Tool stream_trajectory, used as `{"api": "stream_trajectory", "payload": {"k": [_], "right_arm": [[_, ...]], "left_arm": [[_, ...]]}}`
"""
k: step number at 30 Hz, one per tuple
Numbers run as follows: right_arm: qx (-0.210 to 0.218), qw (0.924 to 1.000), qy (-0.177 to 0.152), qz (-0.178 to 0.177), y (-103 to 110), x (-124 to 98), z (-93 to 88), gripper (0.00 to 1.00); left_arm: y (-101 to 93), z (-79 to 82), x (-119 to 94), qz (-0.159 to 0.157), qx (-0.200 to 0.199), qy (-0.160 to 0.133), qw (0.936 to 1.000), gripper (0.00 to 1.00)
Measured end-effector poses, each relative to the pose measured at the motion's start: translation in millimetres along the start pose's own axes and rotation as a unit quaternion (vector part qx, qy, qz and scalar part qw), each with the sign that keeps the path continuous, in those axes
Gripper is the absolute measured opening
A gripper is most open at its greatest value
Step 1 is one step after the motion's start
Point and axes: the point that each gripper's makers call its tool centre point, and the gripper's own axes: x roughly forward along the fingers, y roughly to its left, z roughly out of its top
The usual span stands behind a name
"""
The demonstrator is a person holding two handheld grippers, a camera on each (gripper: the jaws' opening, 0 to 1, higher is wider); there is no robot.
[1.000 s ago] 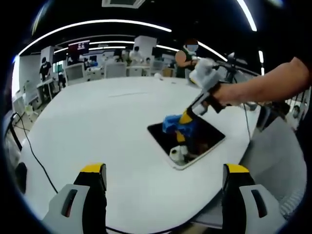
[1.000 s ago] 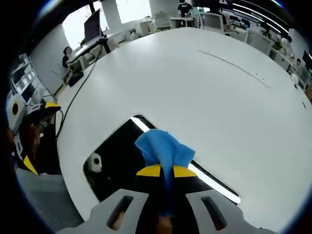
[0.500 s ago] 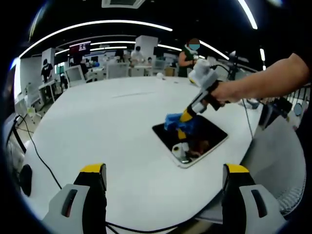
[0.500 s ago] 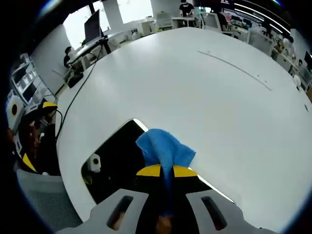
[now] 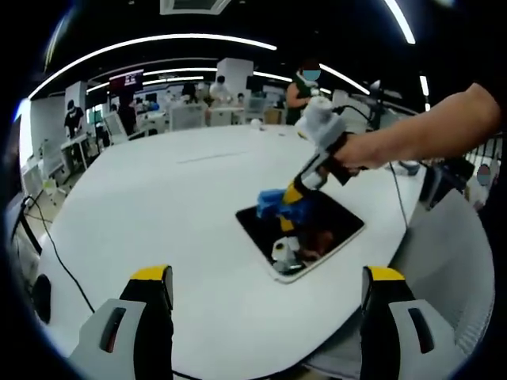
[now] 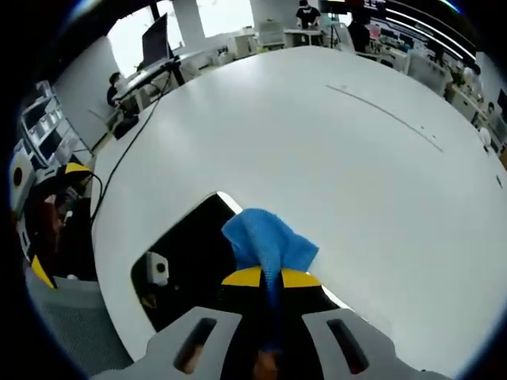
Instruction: Wipe the mirror surface with the cleaning cloth until all visible marks leave the cleaned area.
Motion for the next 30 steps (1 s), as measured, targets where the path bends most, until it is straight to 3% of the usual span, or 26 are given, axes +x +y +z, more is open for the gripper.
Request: {"api": "stream_trajectory", "payload": {"k": [7, 11, 12, 14, 17, 21, 23, 26, 30], "right_arm": [[-0.001, 1.0000, 0.002, 0.009, 0, 0, 0.6, 0.01], [0.008, 0.9999, -0.001, 0.007, 2, -1, -0.1, 0.01], [0.009, 1.0000, 0.001, 0.003, 2, -1, 0.0, 0.01], [0.010, 1.0000, 0.002, 0.000, 2, -1, 0.0, 0.01], [0.006, 1.0000, 0.002, 0.005, 1, -1, -0.2, 0.01], [-0.005, 1.0000, -0.001, 0.005, 1, -1, 0.4, 0.01], [0.000, 1.0000, 0.003, 0.005, 1, 0, 0.7, 0.01], [0.004, 0.9999, -0.002, 0.013, 0, -1, -0.1, 0.01], [0.001, 0.9999, -0.001, 0.016, 1, -1, 0.0, 0.01]], "left_arm": [[-8.2, 13.4, 16, 0.000, 0.003, -0.013, 0.9999, 1.00], [-41.8, 24.3, 28, -0.050, -0.033, -0.018, 0.9980, 1.00], [-51.4, 22.2, 31, -0.065, -0.010, -0.005, 0.9978, 1.00], [-56.5, 22.4, 36, -0.062, 0.059, 0.001, 0.9963, 1.00], [-63.0, 17.7, 42, -0.072, 0.103, 0.008, 0.9920, 1.00], [-60.5, 15.5, 45, -0.058, 0.048, 0.006, 0.9971, 1.00], [-63.9, 18.1, 44, -0.060, 0.046, -0.002, 0.9971, 1.00], [-62.8, 8.4, 46, -0.054, 0.053, 0.009, 0.9971, 1.00], [-61.1, 5.8, 43, -0.054, 0.018, 0.005, 0.9984, 1.00]]}}
